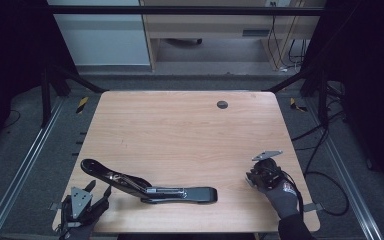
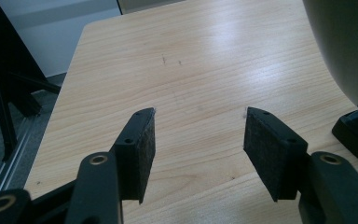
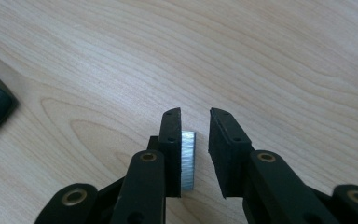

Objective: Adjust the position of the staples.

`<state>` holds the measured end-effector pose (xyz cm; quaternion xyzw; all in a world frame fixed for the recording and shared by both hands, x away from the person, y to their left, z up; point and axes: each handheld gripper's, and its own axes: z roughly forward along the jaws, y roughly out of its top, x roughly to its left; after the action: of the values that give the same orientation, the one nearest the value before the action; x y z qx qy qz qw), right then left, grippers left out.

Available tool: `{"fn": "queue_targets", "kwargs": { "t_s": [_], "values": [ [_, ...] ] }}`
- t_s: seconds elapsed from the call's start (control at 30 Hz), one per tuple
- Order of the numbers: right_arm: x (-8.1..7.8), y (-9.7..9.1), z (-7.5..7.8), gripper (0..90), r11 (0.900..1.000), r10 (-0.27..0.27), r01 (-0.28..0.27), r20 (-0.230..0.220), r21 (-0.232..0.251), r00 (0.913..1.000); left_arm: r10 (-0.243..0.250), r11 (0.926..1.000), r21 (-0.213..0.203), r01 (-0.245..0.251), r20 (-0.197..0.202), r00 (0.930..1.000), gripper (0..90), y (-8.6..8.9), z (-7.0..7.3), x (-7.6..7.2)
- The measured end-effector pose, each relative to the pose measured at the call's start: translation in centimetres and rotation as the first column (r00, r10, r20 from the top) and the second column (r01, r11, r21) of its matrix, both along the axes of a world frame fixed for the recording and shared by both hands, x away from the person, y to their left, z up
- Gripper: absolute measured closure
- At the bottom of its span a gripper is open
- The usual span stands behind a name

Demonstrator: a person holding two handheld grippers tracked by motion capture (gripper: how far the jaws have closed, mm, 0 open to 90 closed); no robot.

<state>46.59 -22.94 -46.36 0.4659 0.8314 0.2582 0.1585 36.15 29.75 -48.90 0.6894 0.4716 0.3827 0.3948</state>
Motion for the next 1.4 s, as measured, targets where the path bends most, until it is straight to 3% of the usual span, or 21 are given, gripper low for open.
{"fn": "queue_targets", "kwargs": {
  "t_s": [0.2,1.03,1.4],
  "values": [
    [0.0,0.0,-0.4,74.5,1.0000,-0.008,0.008,-0.040,0.004,0.9992,-0.001,1.0000,-0.002,0.001,-0.002,1.0000,42.8,0.0,0.0,0.0],
    [0.1,0.3,-1.2,77.3,1.0000,-0.008,0.008,-0.091,0.001,0.9958,-0.004,1.0000,0.008,0.004,-0.010,0.9999,42.8,0.0,0.0,0.0],
    [-0.1,0.2,-0.9,77.8,1.0000,0.004,-0.003,-0.074,0.003,0.9973,-0.004,0.9999,0.010,0.004,-0.012,0.9999,42.8,0.0,0.0,0.0]
  ]
}}
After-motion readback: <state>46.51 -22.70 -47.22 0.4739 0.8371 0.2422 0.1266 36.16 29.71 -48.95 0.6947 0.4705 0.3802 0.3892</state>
